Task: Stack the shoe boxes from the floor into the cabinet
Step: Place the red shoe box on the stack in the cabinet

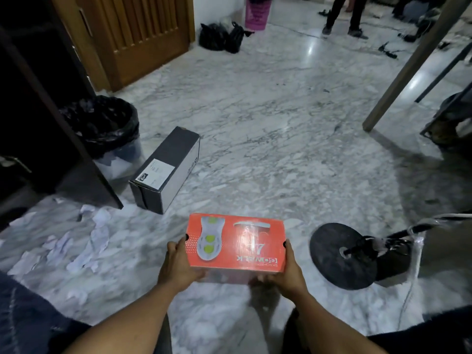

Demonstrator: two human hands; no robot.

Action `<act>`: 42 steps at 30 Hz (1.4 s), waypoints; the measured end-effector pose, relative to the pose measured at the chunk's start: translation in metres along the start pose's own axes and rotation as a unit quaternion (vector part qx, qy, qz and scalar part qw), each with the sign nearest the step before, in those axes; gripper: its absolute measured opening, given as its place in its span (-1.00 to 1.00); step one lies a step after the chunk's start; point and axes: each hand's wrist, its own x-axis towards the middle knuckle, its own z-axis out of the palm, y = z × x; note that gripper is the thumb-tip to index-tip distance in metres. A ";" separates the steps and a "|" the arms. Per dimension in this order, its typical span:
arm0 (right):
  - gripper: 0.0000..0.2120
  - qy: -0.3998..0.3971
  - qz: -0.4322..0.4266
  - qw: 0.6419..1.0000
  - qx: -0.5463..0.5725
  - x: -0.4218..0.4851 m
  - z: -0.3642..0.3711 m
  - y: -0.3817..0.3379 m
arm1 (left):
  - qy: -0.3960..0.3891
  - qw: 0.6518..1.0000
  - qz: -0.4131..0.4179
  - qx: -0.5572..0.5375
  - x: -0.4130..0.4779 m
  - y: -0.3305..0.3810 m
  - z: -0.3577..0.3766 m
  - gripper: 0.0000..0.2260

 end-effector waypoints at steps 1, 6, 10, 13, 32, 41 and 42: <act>0.04 0.001 -0.003 1.000 0.004 -0.004 -0.001 -0.004 | 0.011 1.000 0.008 -0.010 -0.002 0.001 -0.007 0.03; -0.04 -0.026 -0.045 0.997 0.056 -0.015 -0.005 -0.038 | 0.089 0.994 0.041 -0.048 -0.016 0.013 -0.059 0.03; -0.23 -0.112 -0.069 0.986 0.099 -0.029 0.002 -0.100 | 0.155 0.985 0.080 -0.005 -0.044 0.017 -0.128 0.02; -0.34 -0.168 -0.099 0.973 0.121 -0.046 0.016 -0.160 | 0.233 0.968 0.093 0.008 -0.076 0.020 -0.189 -0.01; -0.07 -0.398 -0.380 0.829 0.096 -0.182 0.188 -0.482 | 0.570 0.821 -0.012 0.019 -0.367 -0.011 -0.453 -0.02; -0.38 -0.377 -0.513 0.755 0.156 -0.236 0.215 -0.635 | 0.659 0.744 -0.058 0.091 -0.414 0.016 -0.574 0.02; -0.36 -0.367 -0.524 0.749 0.172 -0.239 0.219 -0.651 | 0.671 0.735 -0.053 0.084 -0.413 0.017 -0.588 -0.02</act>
